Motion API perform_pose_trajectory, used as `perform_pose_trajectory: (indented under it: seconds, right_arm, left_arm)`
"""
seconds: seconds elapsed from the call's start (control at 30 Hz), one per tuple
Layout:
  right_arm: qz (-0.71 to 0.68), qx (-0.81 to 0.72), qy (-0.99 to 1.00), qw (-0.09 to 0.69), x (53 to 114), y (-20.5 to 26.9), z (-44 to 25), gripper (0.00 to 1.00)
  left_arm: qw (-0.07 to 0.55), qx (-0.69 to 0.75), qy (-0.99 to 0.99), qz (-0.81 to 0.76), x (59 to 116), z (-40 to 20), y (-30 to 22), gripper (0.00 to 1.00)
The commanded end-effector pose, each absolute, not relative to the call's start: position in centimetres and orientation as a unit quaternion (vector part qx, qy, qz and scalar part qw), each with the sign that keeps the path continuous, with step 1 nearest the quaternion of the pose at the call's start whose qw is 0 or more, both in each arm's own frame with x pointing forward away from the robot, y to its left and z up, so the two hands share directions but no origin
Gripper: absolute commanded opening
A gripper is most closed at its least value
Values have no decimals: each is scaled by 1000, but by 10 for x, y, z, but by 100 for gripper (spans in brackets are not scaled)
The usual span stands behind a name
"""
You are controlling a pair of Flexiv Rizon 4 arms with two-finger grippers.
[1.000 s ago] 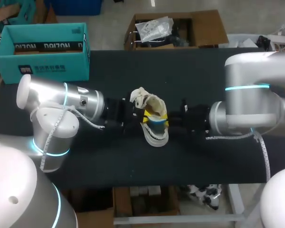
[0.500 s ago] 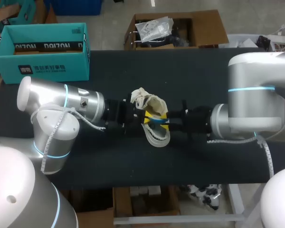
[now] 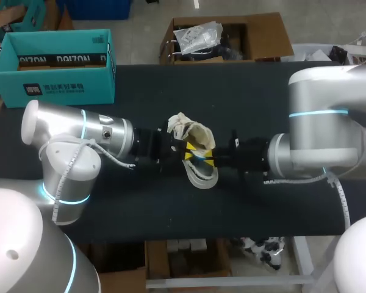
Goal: Open the shoe tongue, take the insole out of the shoe, put the insole back into the shoe, and pack the shoe into the shoebox
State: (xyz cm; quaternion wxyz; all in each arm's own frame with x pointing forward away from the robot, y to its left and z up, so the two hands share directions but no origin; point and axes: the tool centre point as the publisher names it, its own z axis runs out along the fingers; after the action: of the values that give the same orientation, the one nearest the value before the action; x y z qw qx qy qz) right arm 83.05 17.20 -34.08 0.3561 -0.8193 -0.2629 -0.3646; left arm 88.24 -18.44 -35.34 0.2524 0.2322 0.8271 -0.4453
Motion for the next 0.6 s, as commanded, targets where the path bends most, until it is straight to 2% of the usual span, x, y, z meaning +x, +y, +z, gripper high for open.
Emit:
perform_pose_trajectory:
  seconds: [0.03,0.1,0.13,0.17,0.2,0.6]
  right_arm:
    - [-362,-821,-263,355,836,174,-343,0]
    - [-362,-821,-262,354,836,173,-342,0]
    - [-363,-821,-262,354,836,173,-342,0]
    - [-363,-821,-261,353,836,173,-342,0]
    - [-363,-822,-261,353,836,173,-342,0]
    - [-341,-829,-256,362,856,183,-363,0]
  left_arm:
    - [257,233,821,-453,879,-350,-184,40]
    - [259,236,819,-455,877,-348,-184,40]
    - [259,236,818,-456,877,-347,-184,32]
    - [260,237,818,-456,876,-347,-184,19]
    - [261,238,817,-455,876,-346,-184,0]
    - [249,236,828,-444,889,-362,-183,0]
